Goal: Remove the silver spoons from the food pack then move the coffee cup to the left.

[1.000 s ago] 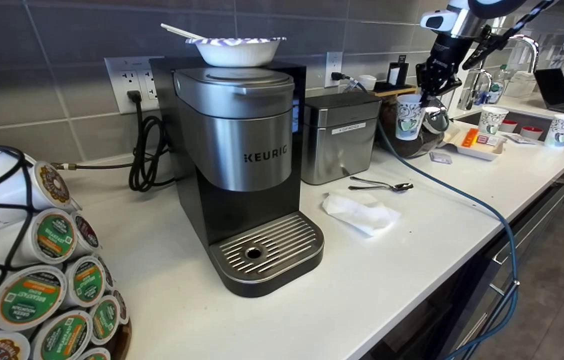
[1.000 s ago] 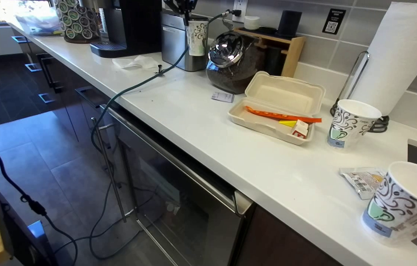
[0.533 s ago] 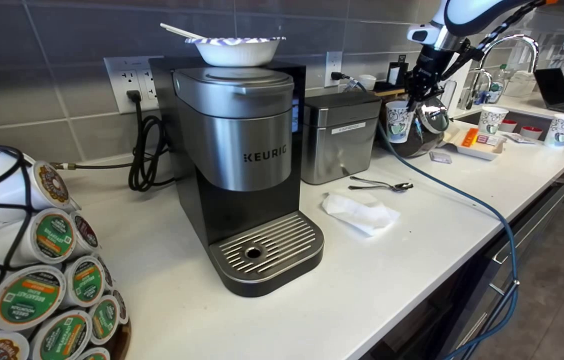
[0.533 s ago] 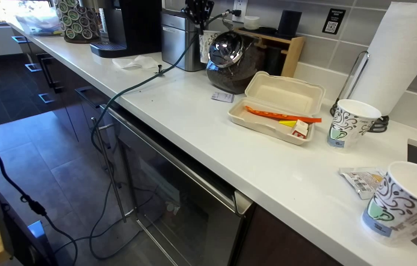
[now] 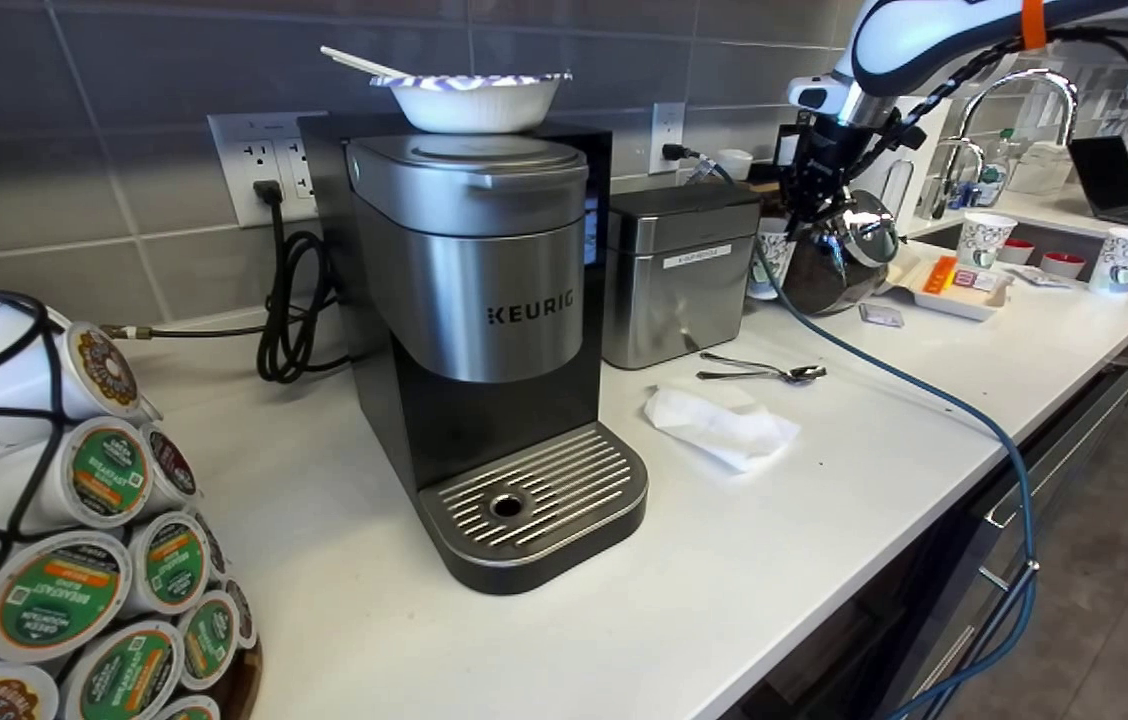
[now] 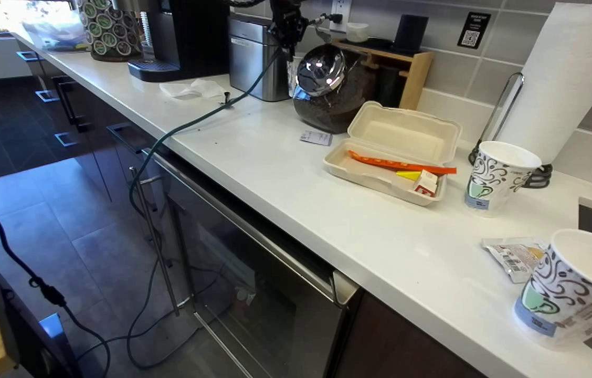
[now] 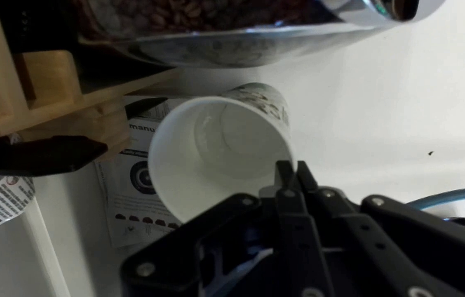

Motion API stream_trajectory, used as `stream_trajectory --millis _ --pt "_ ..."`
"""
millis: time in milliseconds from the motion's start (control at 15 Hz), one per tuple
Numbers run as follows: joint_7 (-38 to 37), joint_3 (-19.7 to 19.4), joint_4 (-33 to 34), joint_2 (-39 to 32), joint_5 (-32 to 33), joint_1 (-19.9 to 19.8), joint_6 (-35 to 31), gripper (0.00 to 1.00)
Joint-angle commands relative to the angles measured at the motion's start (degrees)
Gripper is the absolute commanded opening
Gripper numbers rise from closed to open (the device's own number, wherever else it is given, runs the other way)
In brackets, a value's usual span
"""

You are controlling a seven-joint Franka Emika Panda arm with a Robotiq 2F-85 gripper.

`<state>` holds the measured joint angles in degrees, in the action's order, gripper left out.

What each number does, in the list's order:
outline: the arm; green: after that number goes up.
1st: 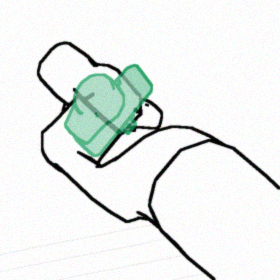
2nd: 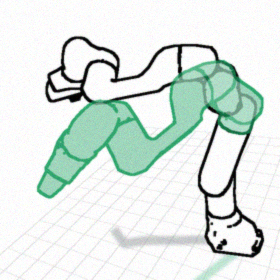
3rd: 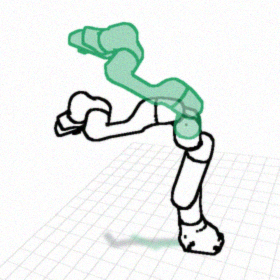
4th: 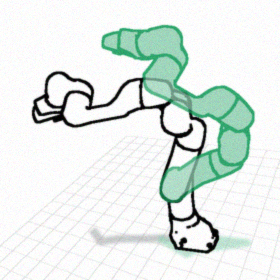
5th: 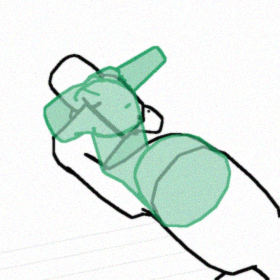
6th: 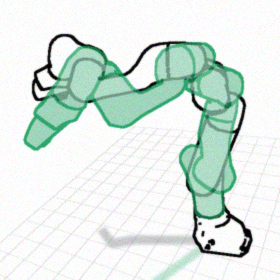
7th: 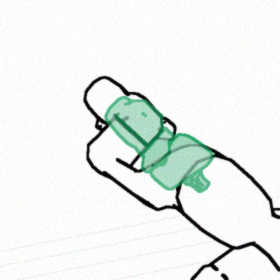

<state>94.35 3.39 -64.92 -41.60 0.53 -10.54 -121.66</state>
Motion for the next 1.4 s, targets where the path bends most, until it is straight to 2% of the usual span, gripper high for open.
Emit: stream_trajectory --millis 0,333,400,533,733,867,1000,1133,1333 --pt "3.6 1.8 6.6 -4.6 -2.0 -0.8 5.1 0.01" --pt "5.1 1.9 10.4 -7.2 -1.6 -0.1 8.1 0.01" --pt "5.4 2.0 11.0 -7.6 -1.6 -0.1 8.8 0.28" --pt "5.7 2.0 11.9 -8.1 -1.8 -0.2 10.1 0.36" --pt "5.7 1.9 13.0 -7.8 -1.9 -0.2 12.4 0.58" --pt "6.2 2.6 11.4 -5.4 -1.8 -0.6 12.4 0.73" --pt "7.8 3.0 8.6 -1.5 -1.1 -0.4 16.1 0.88" --pt "10.4 2.5 4.9 2.6 1.0 0.4 21.2 1.00" --pt "11.0 2.6 0.8 5.8 1.2 0.7 26.9 1.00"
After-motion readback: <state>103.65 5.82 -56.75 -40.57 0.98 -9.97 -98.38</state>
